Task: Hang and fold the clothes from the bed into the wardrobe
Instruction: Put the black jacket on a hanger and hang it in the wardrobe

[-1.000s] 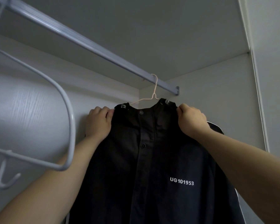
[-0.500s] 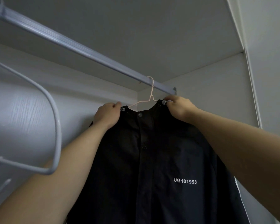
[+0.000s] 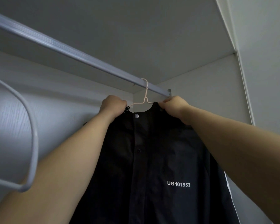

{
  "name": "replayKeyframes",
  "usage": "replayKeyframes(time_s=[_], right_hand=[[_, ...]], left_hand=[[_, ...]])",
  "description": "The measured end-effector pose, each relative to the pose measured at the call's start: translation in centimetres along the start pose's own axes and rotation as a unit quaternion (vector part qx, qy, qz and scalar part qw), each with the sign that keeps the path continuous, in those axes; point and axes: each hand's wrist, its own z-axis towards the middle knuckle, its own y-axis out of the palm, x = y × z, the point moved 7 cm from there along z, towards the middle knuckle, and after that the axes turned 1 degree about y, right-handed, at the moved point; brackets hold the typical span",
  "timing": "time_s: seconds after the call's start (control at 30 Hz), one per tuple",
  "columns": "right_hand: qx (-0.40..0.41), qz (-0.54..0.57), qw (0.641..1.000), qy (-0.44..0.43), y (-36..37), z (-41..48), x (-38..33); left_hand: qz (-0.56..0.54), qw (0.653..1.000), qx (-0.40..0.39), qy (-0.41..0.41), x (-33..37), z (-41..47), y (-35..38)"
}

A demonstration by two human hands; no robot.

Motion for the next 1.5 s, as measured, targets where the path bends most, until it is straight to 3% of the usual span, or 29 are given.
replayKeyframes(time_s=[0.17, 0.43, 0.7, 0.8, 1.0, 1.2, 1.5], right_hand=[[0.041, 0.012, 0.999, -0.033, 0.2, -0.7, 1.3], [0.075, -0.113, 0.991, -0.010, 0.2, -0.6, 2.3], [0.130, -0.132, 0.982, 0.026, -1.5, -1.9, 6.3], [0.136, -0.172, 0.975, 0.023, -2.5, -2.6, 8.5], [0.144, -0.222, 0.964, -0.005, -3.5, -3.6, 10.9], [0.168, -0.269, 0.946, -0.071, -4.4, -4.0, 10.5], [0.187, -0.351, 0.915, -0.063, -7.2, -5.0, 11.1]], left_hand=[[-0.023, 0.999, 0.039, -0.013, -1.1, 0.4, 0.4], [-0.003, 0.996, 0.092, -0.018, -0.6, 0.0, 0.2], [-0.017, 0.990, 0.034, 0.136, 1.2, -0.5, 2.2], [0.002, 0.993, 0.053, 0.107, -1.2, -0.4, 1.3], [0.179, 0.978, 0.092, 0.048, -6.0, -1.5, 0.4], [0.138, 0.982, 0.099, 0.079, -6.8, -2.6, 0.8], [0.156, 0.983, 0.087, 0.047, -8.2, -3.6, 1.3]])
